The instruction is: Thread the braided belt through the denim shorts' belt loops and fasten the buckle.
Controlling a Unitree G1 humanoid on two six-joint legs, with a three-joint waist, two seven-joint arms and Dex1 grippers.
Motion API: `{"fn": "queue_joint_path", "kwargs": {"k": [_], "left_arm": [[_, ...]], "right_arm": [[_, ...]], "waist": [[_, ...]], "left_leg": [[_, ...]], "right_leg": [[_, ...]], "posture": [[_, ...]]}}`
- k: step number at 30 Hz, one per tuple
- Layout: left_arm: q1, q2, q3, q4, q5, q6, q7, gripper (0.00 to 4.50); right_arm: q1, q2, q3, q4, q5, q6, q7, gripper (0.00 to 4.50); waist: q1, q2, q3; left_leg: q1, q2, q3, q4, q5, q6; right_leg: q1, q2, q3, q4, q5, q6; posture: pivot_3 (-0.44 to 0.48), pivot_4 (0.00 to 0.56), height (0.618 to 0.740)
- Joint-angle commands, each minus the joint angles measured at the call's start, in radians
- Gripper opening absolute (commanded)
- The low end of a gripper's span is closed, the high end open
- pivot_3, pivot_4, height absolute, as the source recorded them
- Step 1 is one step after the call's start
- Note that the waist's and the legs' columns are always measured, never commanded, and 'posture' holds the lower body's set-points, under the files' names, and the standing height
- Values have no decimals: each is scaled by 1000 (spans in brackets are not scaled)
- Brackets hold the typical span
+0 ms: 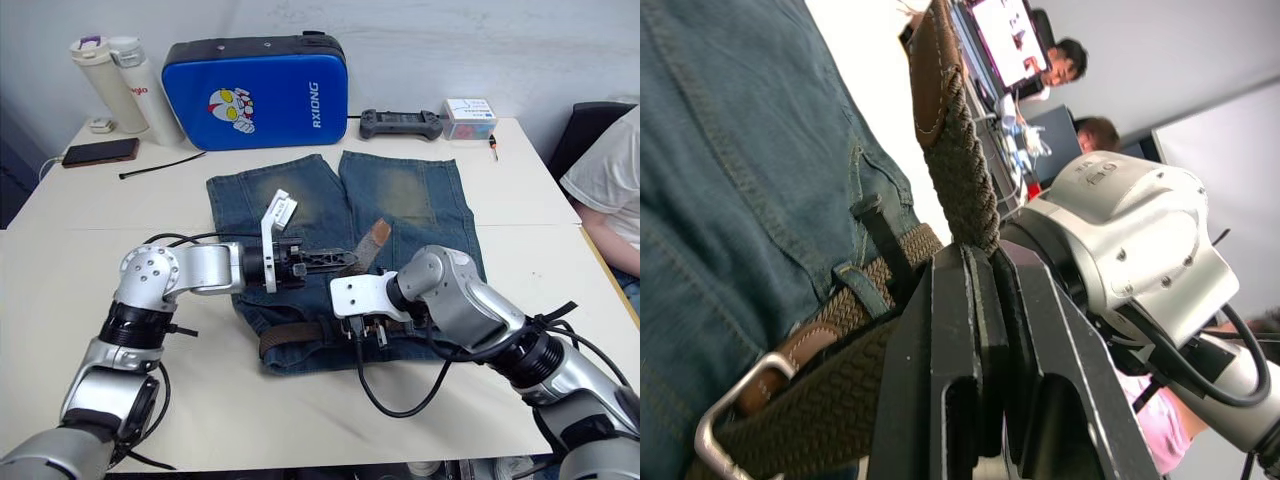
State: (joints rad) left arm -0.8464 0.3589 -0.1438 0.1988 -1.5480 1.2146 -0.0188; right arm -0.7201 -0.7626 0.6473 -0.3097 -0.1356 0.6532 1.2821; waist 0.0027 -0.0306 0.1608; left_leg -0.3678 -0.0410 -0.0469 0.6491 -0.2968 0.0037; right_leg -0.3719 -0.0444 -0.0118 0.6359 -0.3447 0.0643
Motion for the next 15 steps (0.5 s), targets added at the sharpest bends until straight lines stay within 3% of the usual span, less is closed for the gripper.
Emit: {"fn": "queue_joint_path", "kwargs": {"k": [1, 6, 15], "left_arm": [[-149, -84, -7, 132, 167, -52, -191, 0], [-293, -211, -36, 367, 422, -138, -404, 0], [-363, -353, 17, 601, 699, -252, -558, 0]], "right_arm": [[83, 2, 156, 80, -74, 8, 30, 30], [98, -4, 147, 64, -119, -8, 37, 30], [122, -8, 107, 15, -129, 13, 44, 30]], "waist": [[2, -1, -1], [-1, 0, -1], [22, 1, -2]], "left_leg": [[0, 0, 0, 0, 0, 0], [1, 0, 0, 0, 0, 0], [3, 0, -2, 0, -6, -5]], "right_leg": [[1, 0, 0, 0, 0, 0], [2, 0, 0, -1, 0, 1], [9, -1, -1, -10, 5, 3]], "posture": [[0, 150, 740], [0, 150, 740], [0, 150, 740]]}}
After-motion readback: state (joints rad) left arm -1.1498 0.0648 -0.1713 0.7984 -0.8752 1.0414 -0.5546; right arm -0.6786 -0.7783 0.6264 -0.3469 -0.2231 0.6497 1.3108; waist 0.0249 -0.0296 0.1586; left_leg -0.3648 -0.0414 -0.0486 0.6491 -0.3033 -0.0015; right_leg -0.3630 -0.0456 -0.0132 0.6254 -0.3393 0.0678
